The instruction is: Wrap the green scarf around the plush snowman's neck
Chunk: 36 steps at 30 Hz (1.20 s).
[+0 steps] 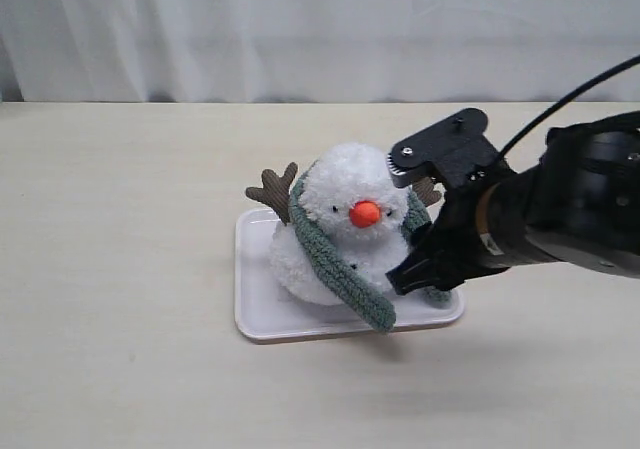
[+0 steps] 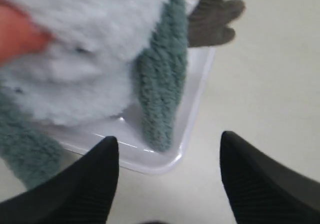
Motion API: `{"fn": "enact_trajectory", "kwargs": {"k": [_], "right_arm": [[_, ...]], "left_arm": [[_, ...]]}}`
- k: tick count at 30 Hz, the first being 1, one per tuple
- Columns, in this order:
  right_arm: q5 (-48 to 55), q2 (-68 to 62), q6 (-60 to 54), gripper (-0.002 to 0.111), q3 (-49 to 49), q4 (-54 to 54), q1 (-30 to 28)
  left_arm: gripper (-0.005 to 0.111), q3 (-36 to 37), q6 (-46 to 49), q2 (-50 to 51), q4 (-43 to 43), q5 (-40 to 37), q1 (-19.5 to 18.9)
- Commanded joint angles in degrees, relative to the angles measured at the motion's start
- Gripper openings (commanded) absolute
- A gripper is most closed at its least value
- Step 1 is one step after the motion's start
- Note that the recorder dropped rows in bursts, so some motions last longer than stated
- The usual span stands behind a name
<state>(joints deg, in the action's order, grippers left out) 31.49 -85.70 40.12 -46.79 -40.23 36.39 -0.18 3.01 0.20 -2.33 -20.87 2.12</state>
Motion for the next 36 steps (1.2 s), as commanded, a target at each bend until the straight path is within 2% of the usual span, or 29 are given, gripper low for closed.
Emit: {"fn": "enact_trajectory", "kwargs": {"k": [1,4,9,27,29,36], "right_arm": [[-7.4,0.41,-0.1,0.062,4.45,0.38,-6.84],[-15.52,0.41,-0.44,0.062,7.25,0.38,-9.74],[-27.05,0.41,-3.34,0.062,9.55,0.38,-10.35],[-28.11,-12.21,-3.75,0.062,6.83,-4.82,-10.35],[-28.12,-12.46,-3.75,0.055,6.73,-4.82,-10.35],[-25.36,-10.2,-3.75,0.016,6.73,-4.82,-10.24]], "left_arm": [[0.0,0.18,-0.2,-0.2,0.06,0.58,-0.03],[0.0,0.18,-0.2,-0.2,0.06,0.58,-0.03],[0.0,0.18,-0.2,-0.2,0.06,0.58,-0.03],[0.0,0.18,-0.2,-0.2,0.06,0.58,-0.03],[0.0,0.18,-0.2,-0.2,0.06,0.58,-0.03],[0.0,0.18,-0.2,-0.2,0.06,0.58,-0.03]]}}
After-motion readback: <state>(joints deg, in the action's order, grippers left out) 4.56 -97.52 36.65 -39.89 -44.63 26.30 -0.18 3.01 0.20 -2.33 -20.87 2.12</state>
